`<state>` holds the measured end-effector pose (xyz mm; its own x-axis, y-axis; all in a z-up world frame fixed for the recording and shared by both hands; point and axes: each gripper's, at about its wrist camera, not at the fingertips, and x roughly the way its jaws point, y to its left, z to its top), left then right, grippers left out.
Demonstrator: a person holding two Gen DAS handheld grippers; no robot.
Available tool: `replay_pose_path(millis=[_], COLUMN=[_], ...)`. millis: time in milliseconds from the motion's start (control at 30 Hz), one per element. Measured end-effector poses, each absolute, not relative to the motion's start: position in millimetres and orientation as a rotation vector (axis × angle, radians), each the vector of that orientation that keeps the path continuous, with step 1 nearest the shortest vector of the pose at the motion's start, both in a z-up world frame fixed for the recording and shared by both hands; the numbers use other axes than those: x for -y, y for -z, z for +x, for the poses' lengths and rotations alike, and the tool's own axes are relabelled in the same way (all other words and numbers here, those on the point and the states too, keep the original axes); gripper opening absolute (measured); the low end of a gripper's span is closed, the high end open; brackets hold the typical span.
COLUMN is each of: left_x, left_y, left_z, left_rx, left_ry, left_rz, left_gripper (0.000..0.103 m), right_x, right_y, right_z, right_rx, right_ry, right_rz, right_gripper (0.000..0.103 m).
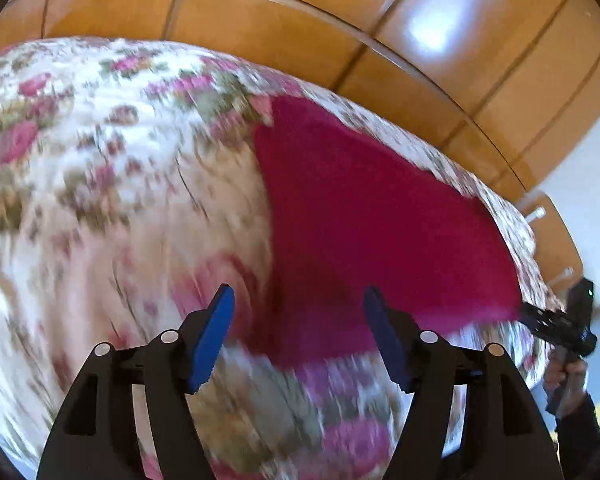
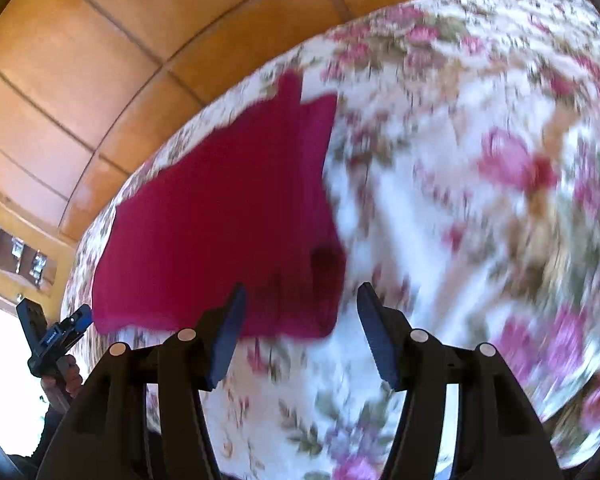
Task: Fold small clothes
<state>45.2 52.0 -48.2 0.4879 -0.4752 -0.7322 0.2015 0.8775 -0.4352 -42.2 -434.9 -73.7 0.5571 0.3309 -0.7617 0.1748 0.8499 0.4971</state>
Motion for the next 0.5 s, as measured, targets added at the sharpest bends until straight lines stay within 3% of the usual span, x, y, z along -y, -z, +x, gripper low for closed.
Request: replay_pose_path(millis=[33, 67, 100, 167, 233, 333, 500], left_x=[-48.3, -43.7, -41.2, -37.2, -42.3, -50.2, -40.2], left_y=[52.0, 56.5, 58.7, 58.2, 46.2, 39.8, 59.0], left_z=[41.7, 39.1, 38.4, 39.7, 40.1, 38.6, 39.4], left_rx=[-0.983, -0.994, -1.002, -1.018, -0.992, -0.988, -1.024], left_ry=[0.419, 0.42, 0.43, 0.421, 0.422, 0.424, 0.383], left_rz=[-0.298, -0.283, -0.274, -0.209, -0.156, -0.096, -0.035], left_gripper=[0.066, 0.058, 0.045, 0.017, 0.007, 0.006, 0.006], right_x=[431.4, 429.5, 427.9, 426.1, 426.2, 433.5, 431.5], right_y=[78.4, 80.0, 78.6, 63.9, 39.8, 30.5, 84.0], right_z=[-42.7, -42.0, -40.3, -41.1, -48.7, -56.2, -40.3], right_rx=[-0.998, -1.002, -0.999, -0.968, -0.907, -0.892, -1.027], right_ry=[-0.101, -0.097, -0.082, -0.089, -0.109, -0.095, -0.007], right_rz=[0.566, 0.557, 0.539, 0.521, 0.484, 0.446, 0.413], right_gripper=[0.043, 0.024, 0.015, 0.012, 0.012, 0.01, 0.01])
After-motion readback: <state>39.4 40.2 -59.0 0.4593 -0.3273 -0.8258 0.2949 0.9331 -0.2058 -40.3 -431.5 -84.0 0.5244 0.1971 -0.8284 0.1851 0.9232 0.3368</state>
